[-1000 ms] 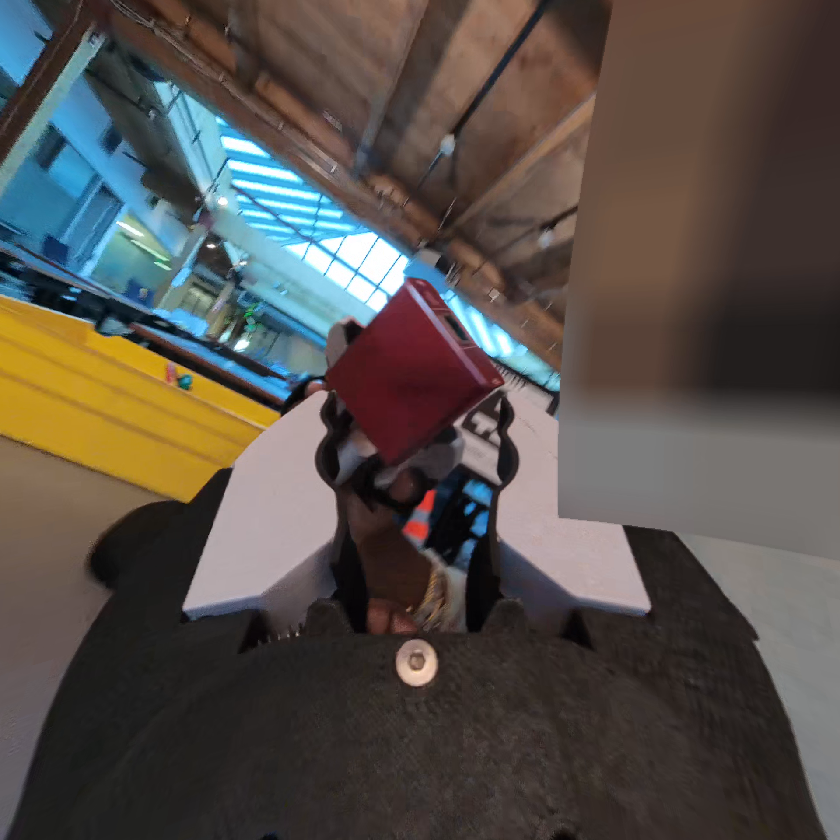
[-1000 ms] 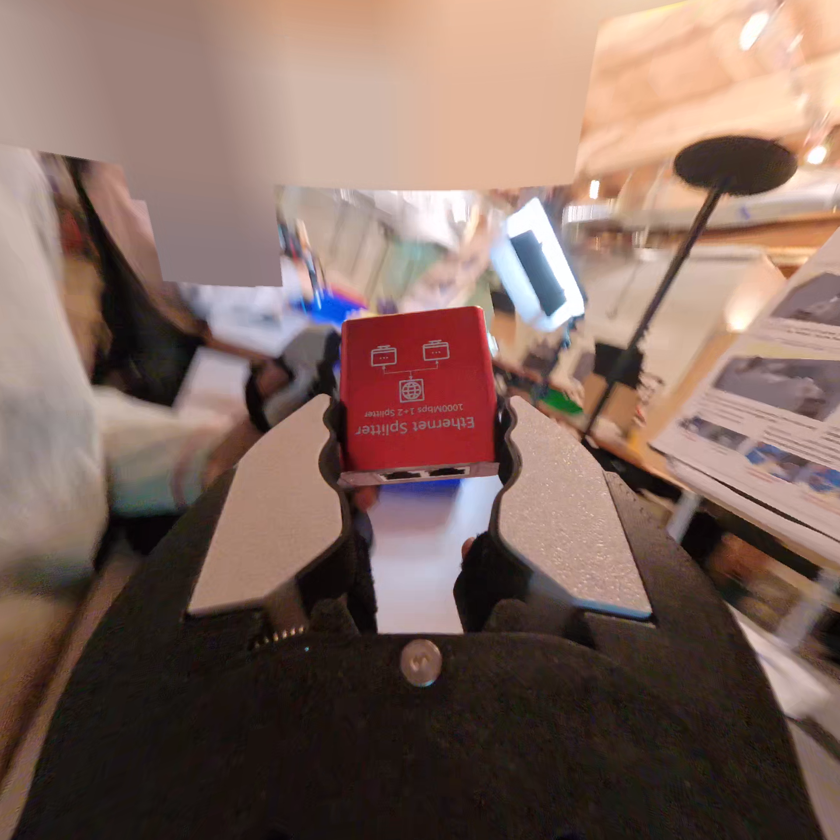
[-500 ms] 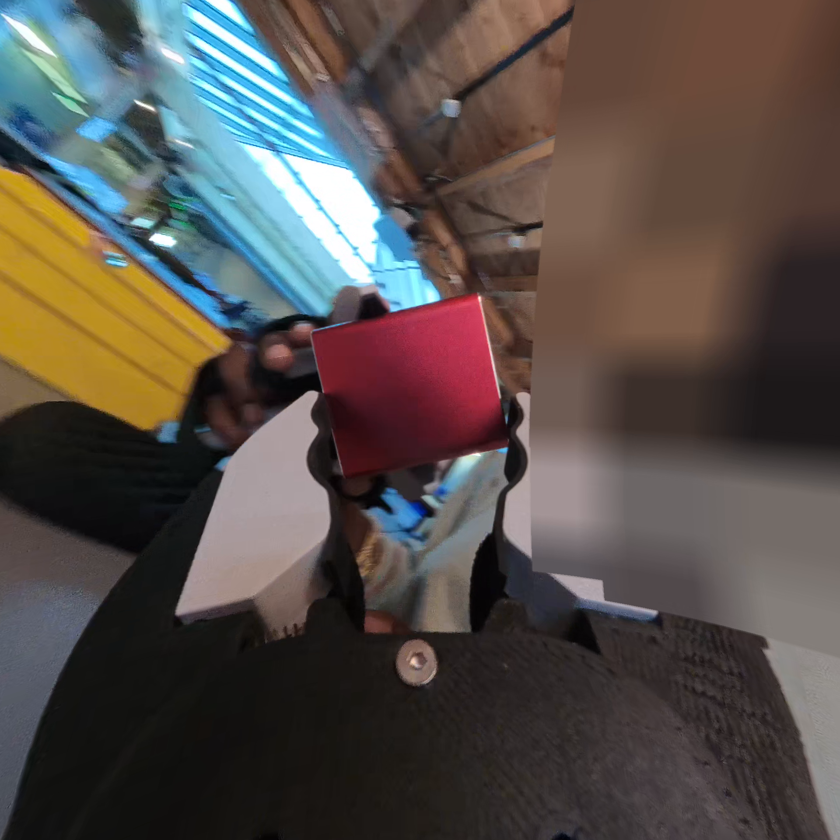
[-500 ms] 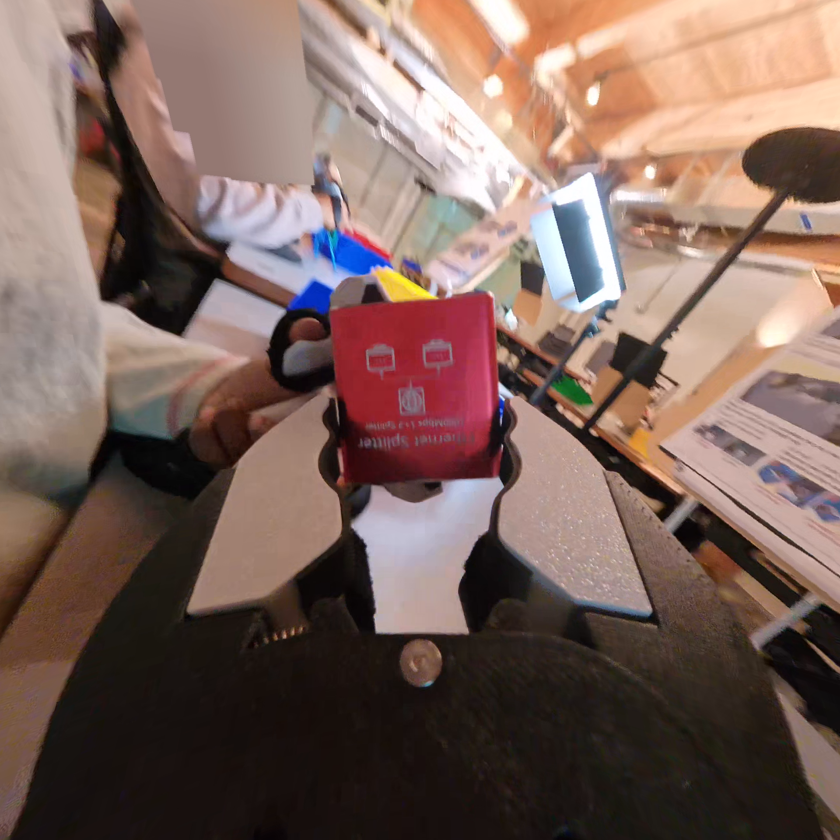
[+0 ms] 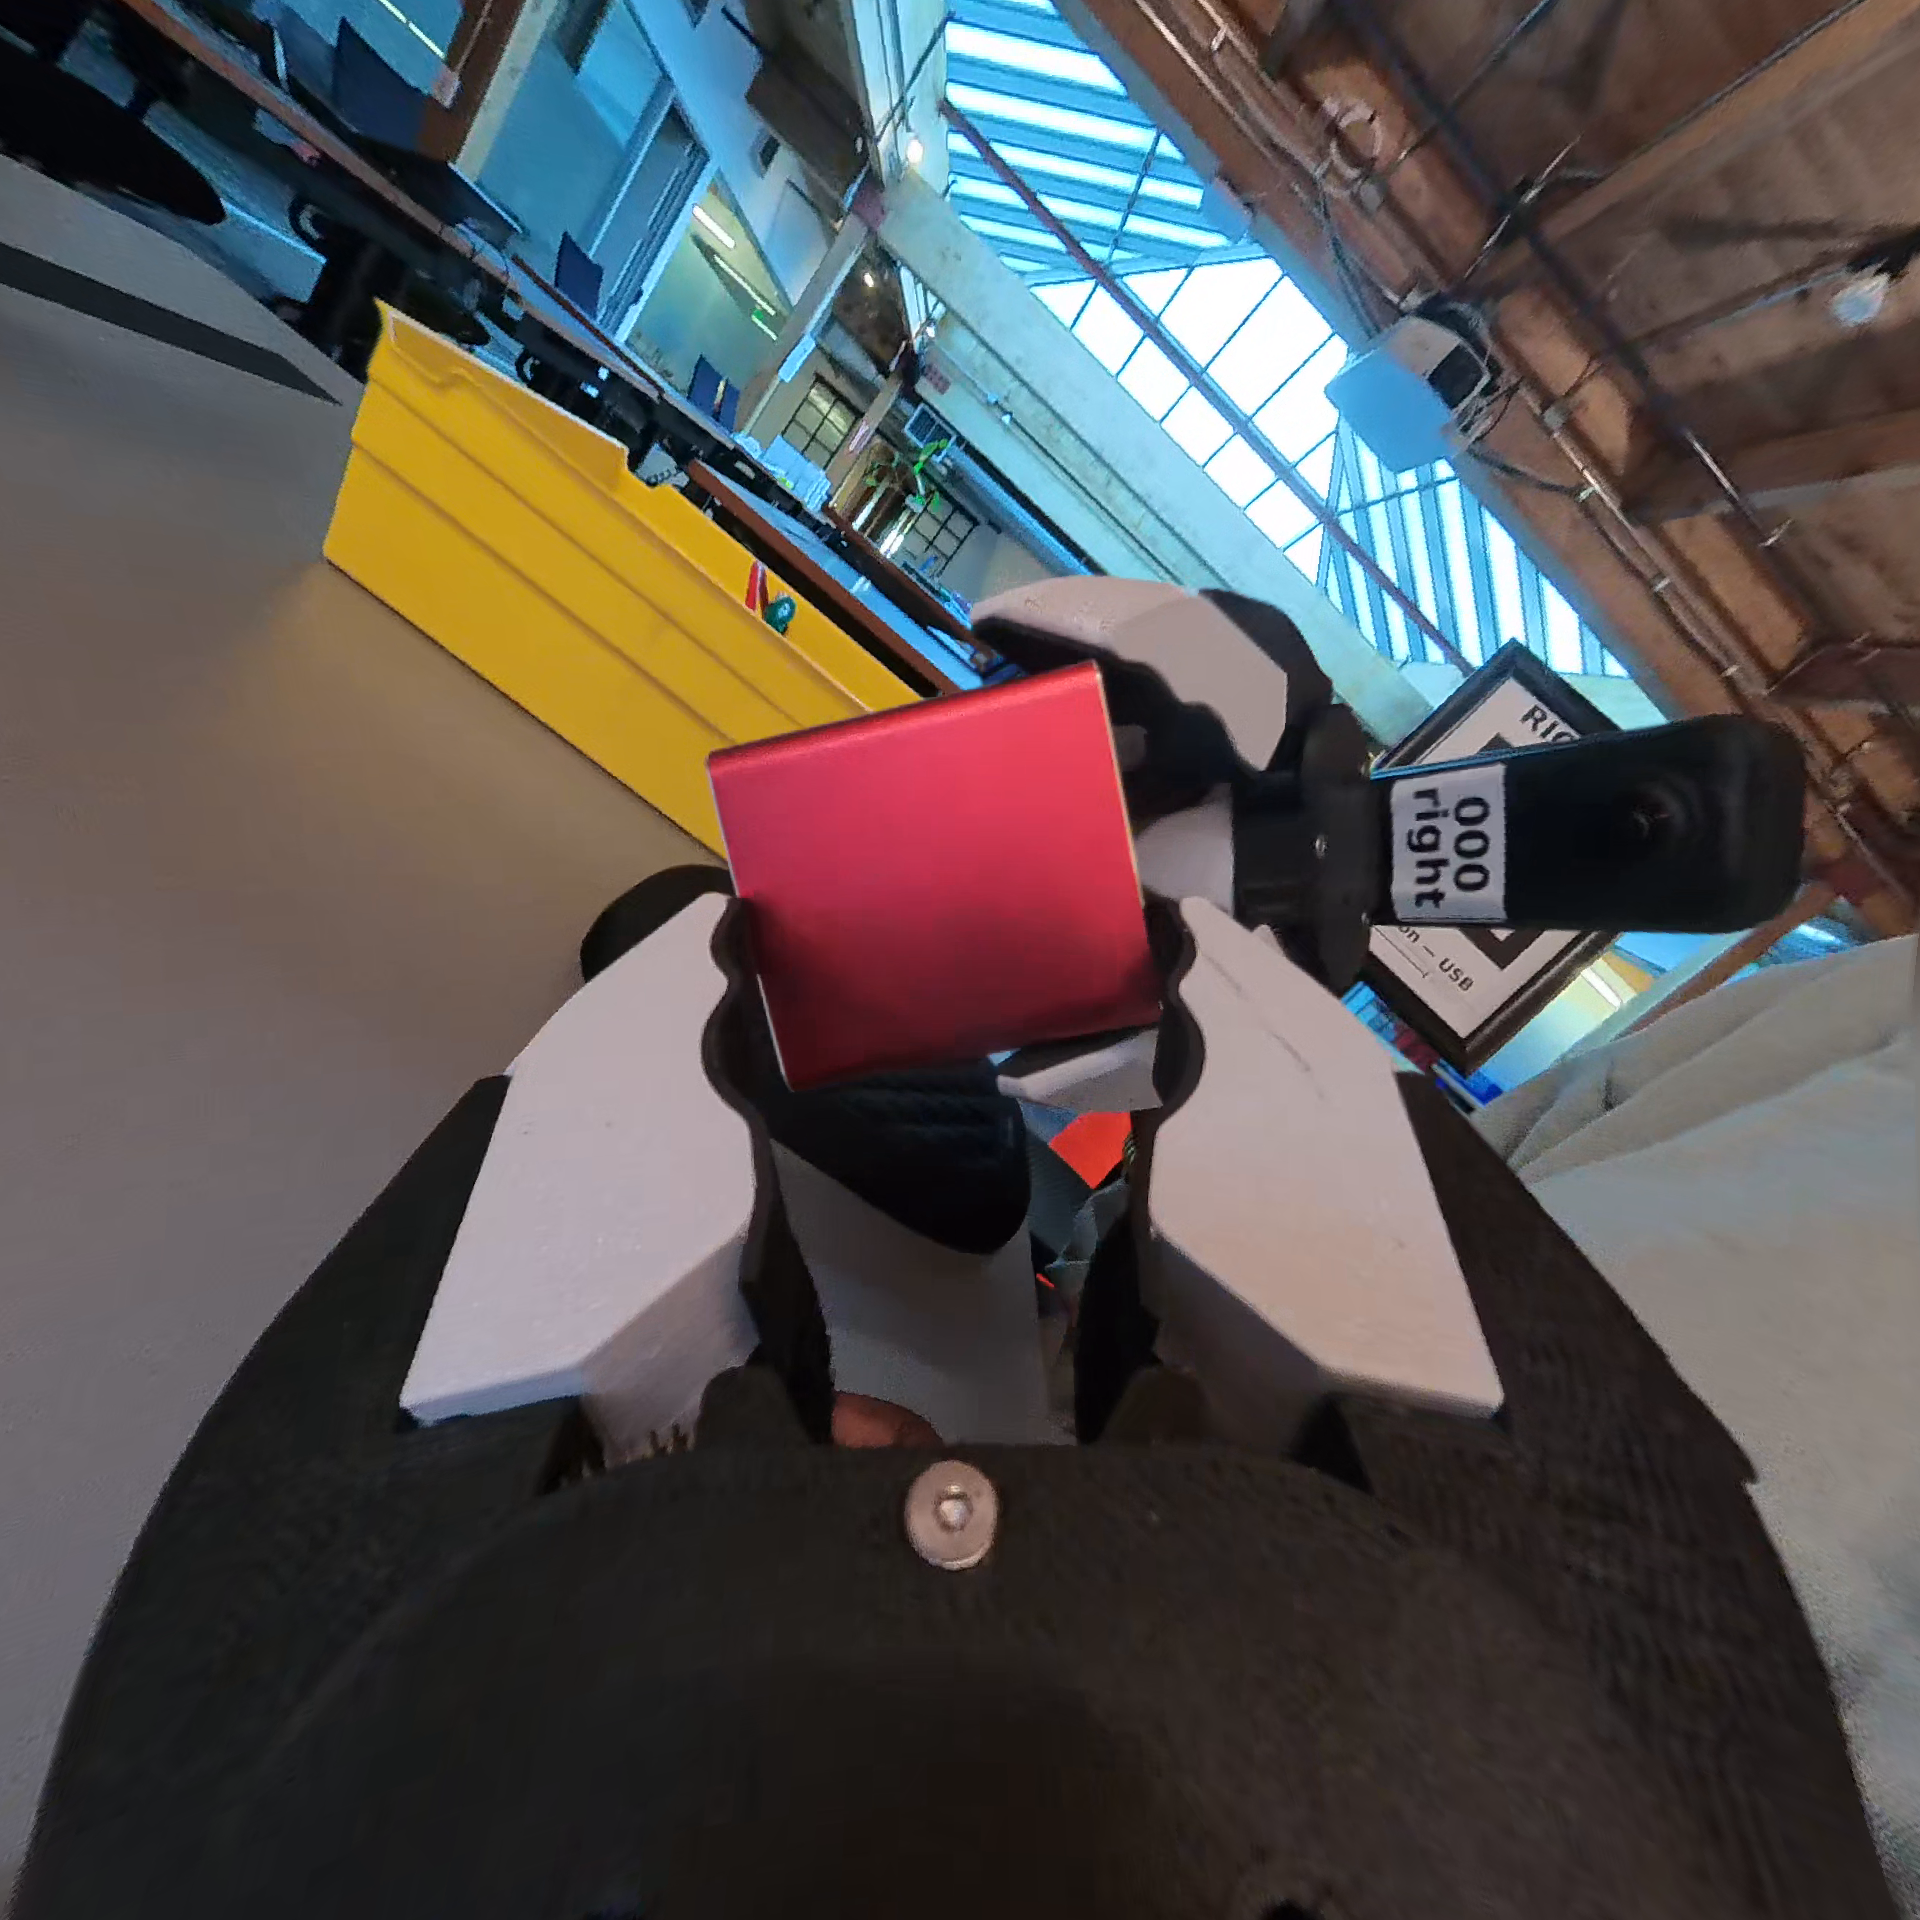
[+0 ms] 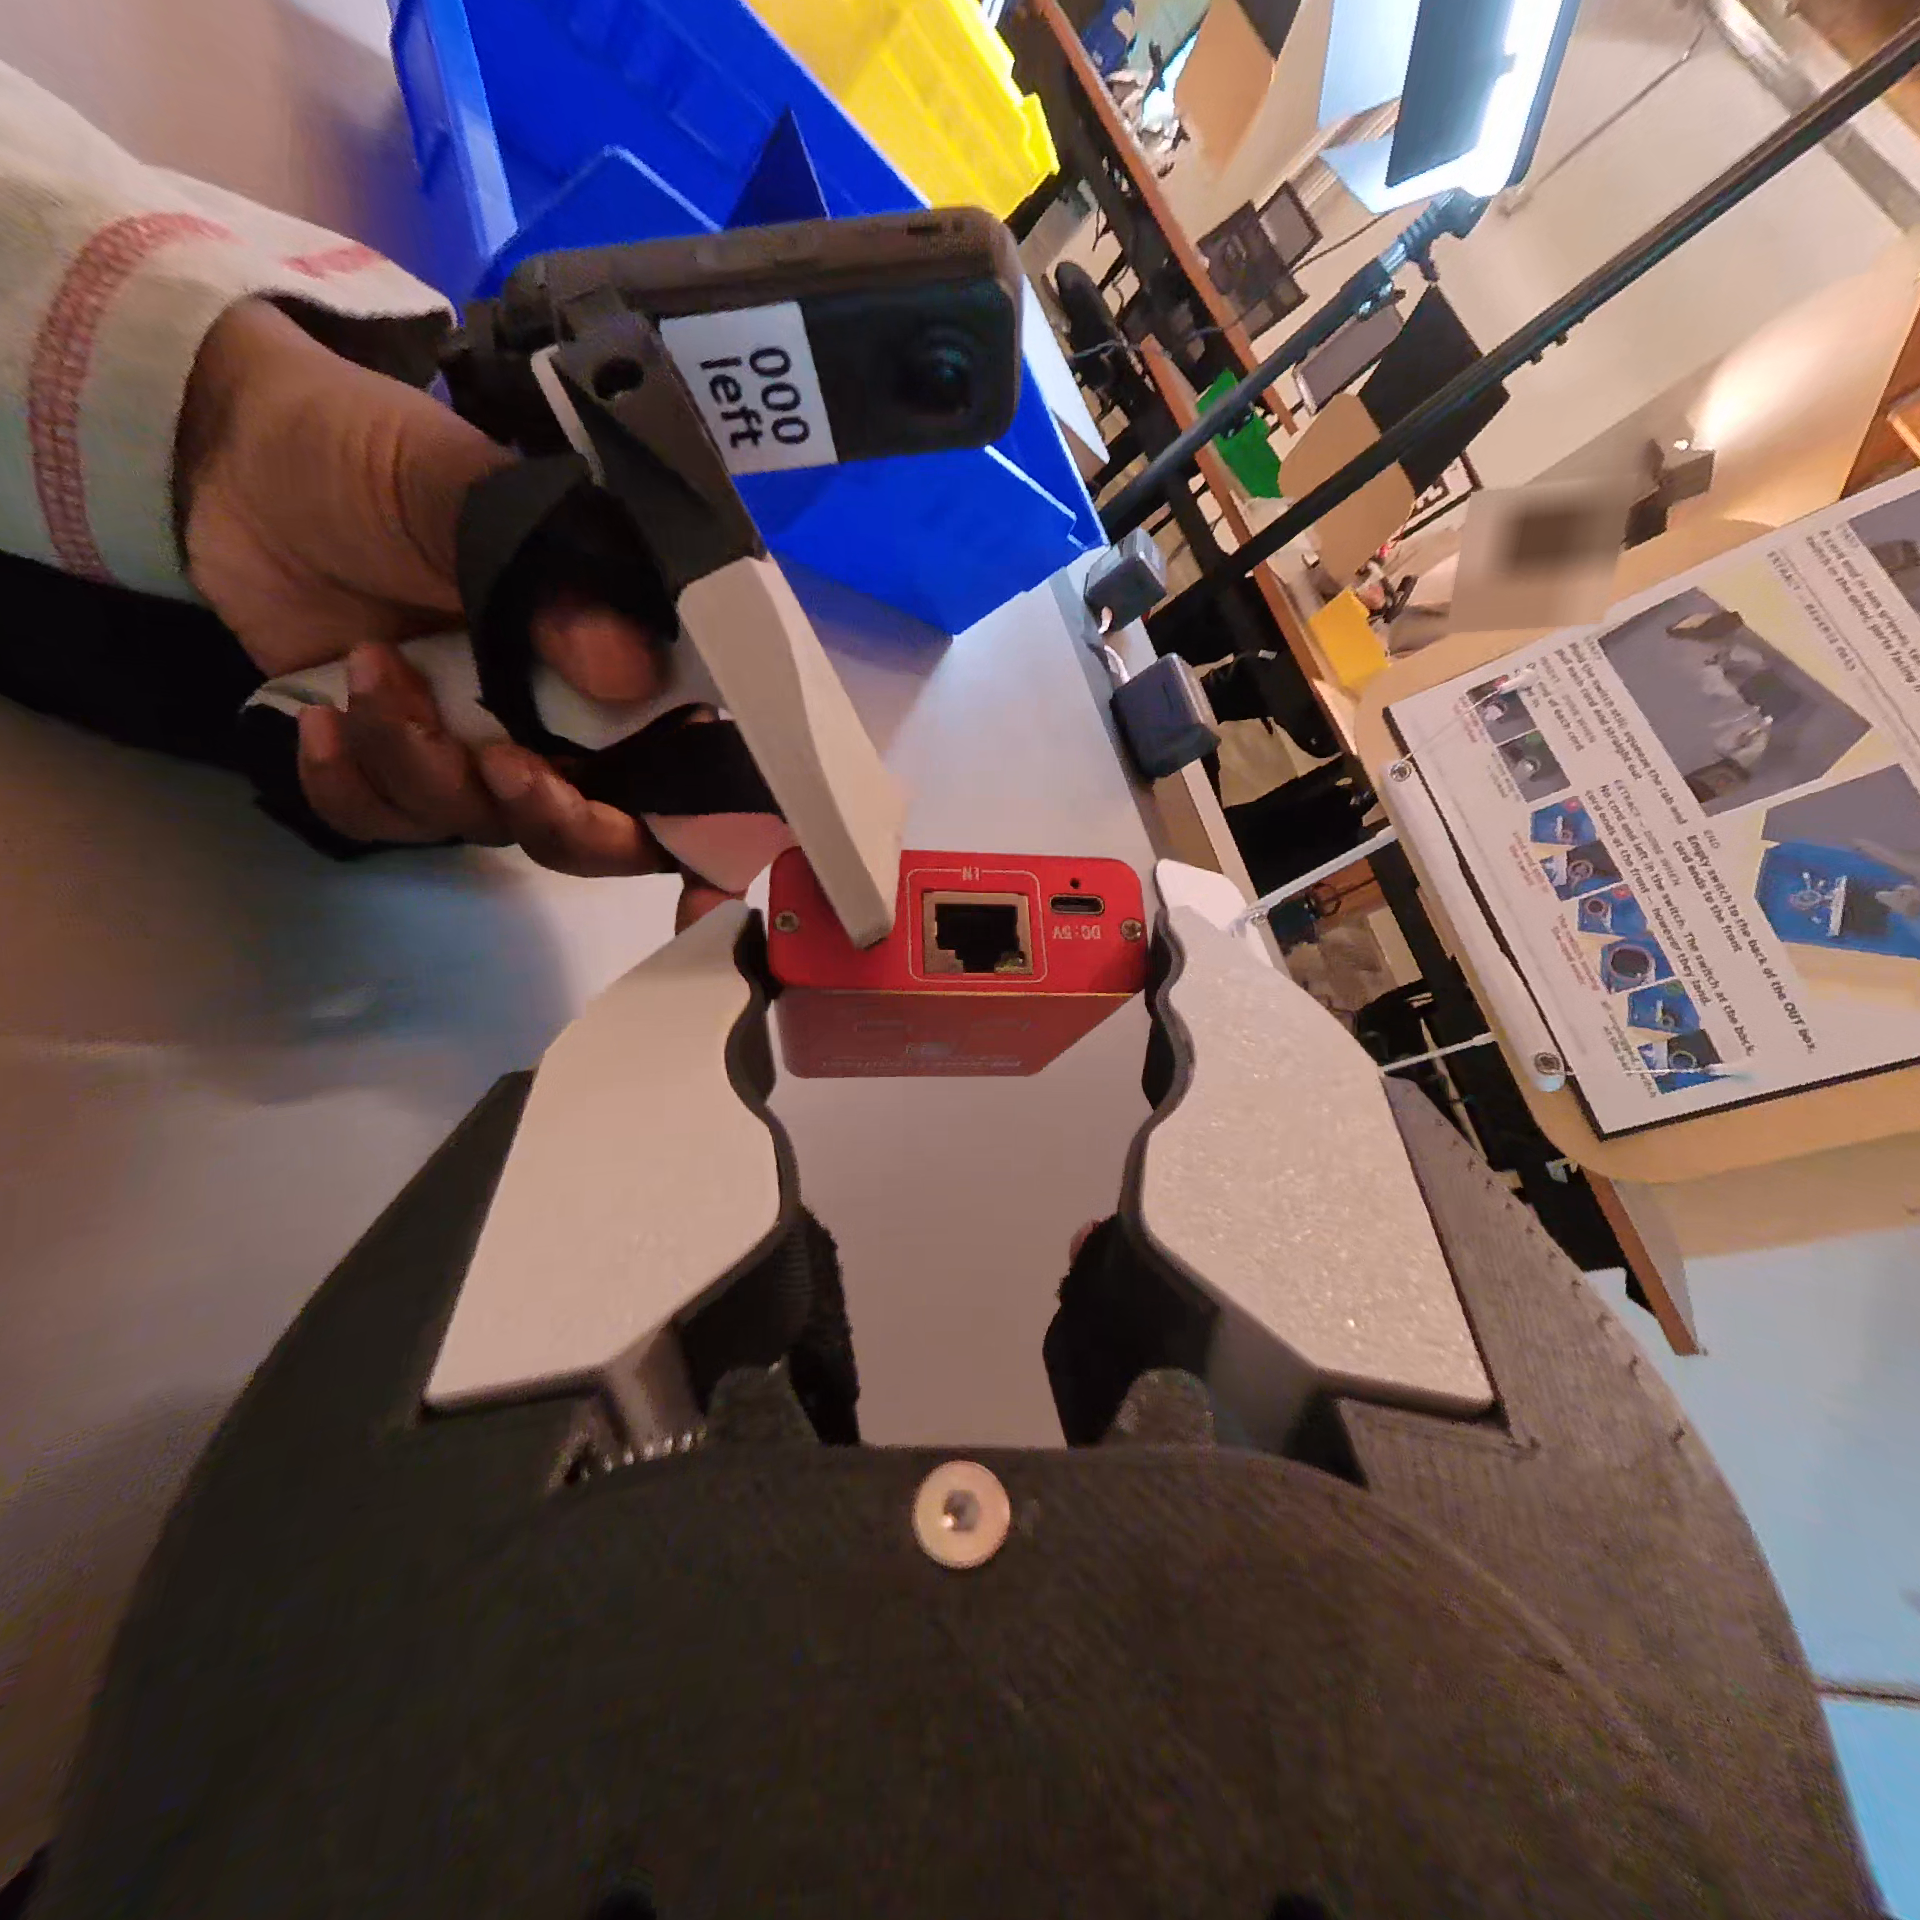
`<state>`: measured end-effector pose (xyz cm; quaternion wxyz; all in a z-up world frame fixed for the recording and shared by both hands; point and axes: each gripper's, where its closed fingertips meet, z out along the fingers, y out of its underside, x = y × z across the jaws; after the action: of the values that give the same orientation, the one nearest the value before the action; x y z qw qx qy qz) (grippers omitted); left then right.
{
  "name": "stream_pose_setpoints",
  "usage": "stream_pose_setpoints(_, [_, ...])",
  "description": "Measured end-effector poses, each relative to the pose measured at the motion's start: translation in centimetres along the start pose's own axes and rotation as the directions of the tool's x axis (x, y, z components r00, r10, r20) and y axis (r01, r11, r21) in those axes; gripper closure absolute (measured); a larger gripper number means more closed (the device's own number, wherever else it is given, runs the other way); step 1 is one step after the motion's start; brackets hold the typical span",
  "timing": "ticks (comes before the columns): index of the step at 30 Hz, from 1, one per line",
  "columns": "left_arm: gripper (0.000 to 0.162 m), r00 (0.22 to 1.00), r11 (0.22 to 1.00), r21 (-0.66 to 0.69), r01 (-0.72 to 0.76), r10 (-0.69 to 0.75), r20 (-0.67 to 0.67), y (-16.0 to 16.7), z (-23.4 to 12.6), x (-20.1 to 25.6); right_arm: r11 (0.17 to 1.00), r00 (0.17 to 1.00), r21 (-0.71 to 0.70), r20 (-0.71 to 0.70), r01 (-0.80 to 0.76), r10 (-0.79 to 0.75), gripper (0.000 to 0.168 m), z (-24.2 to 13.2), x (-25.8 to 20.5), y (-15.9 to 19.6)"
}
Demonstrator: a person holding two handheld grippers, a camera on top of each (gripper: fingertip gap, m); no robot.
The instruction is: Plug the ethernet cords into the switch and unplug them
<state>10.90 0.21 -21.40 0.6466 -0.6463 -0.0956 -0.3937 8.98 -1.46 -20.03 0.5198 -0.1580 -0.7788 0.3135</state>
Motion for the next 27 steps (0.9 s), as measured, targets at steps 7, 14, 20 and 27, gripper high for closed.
stream_pose_setpoints(7, [0.082, 0.998, 0.991, 0.135, -0.018, 0.026, -0.061, -2.1, -0.6, 1.1, 0.983, 0.977, 0.044, -0.109, -0.18, 0.184, 0.099, -2.3, 4.0, 1.5])
stream_pose_setpoints(14, [0.086, 0.999, 0.992, 0.12, -0.024, 0.029, -0.04, -1.9, -0.5, 0.7, 0.853, 0.73, -0.02, -0.529, -0.521, 0.433, 0.099, -9.7, 18.4, 11.1])
stream_pose_setpoints(20, [0.088, 0.998, 0.995, 0.081, -0.066, 0.068, -0.017, -1.3, -0.2, 0.6, 0.613, 0.567, -0.155, -0.601, -0.774, 0.563, 0.098, -12.1, 23.3, 23.4])
stream_pose_setpoints(27, [0.09, 0.997, 0.996, 0.044, -0.074, 0.074, 0.005, -0.8, 0.0, 0.1, 0.336, 0.479, -0.342, -0.659, -0.878, 0.581, 0.099, -11.5, 21.5, 33.7])
